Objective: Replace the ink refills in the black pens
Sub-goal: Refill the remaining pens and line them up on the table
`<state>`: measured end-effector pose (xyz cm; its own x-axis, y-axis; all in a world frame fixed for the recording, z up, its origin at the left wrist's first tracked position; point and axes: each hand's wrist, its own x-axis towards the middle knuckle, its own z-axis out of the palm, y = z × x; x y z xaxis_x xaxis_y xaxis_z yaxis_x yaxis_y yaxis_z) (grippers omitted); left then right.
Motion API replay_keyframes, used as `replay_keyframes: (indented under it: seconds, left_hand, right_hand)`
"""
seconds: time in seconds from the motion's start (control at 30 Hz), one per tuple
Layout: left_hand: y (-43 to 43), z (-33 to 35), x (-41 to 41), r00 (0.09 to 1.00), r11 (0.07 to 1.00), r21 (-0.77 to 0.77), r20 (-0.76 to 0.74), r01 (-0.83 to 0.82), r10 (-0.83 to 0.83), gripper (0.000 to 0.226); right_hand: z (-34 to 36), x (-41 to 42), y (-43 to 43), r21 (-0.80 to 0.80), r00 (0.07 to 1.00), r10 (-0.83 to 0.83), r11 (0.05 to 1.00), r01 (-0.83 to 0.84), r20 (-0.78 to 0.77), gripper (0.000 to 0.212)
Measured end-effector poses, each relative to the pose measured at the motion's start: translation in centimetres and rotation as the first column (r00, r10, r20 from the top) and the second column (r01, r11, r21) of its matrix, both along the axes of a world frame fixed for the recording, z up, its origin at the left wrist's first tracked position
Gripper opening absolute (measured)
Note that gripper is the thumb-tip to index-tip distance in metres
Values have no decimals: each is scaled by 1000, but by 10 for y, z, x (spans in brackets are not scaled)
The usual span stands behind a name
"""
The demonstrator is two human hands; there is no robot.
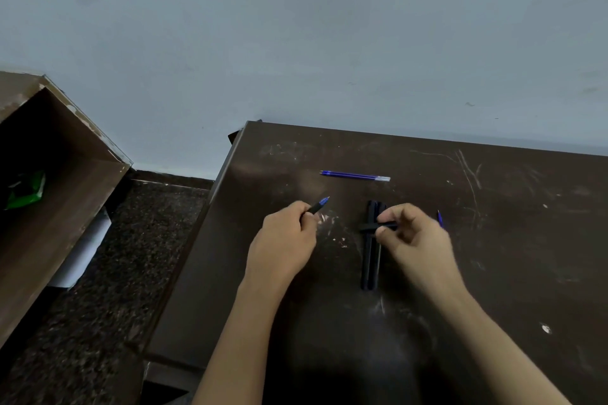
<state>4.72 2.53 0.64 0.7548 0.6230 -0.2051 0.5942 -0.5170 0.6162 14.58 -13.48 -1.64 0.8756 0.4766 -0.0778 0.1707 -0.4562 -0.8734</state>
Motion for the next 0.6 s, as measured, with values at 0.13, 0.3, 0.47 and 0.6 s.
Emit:
replay_keyframes:
  seconds: [0.13,0.3,0.47,0.6]
  left_hand:
    - [-4,-1,3,996,998,5,61,-60,60,24]
    - [-5,-3,3,991,999,4,122,-48,47,17]
    - [-9,-2,4,988,1000,-8,155,9,-7,13]
    - [-12,-3,5,987,999,-43,163,10,-3,19]
  right_hand:
    - [-4,-17,8,-165,917,325,942,-292,231,17]
    - [-10,-28,13,-314,824,475,868,-384,308,13]
    - [-14,-29,18,-366,815,492,851,-376,307,9]
    - [-18,-27,17,-414,808,511,830,-374,293,9]
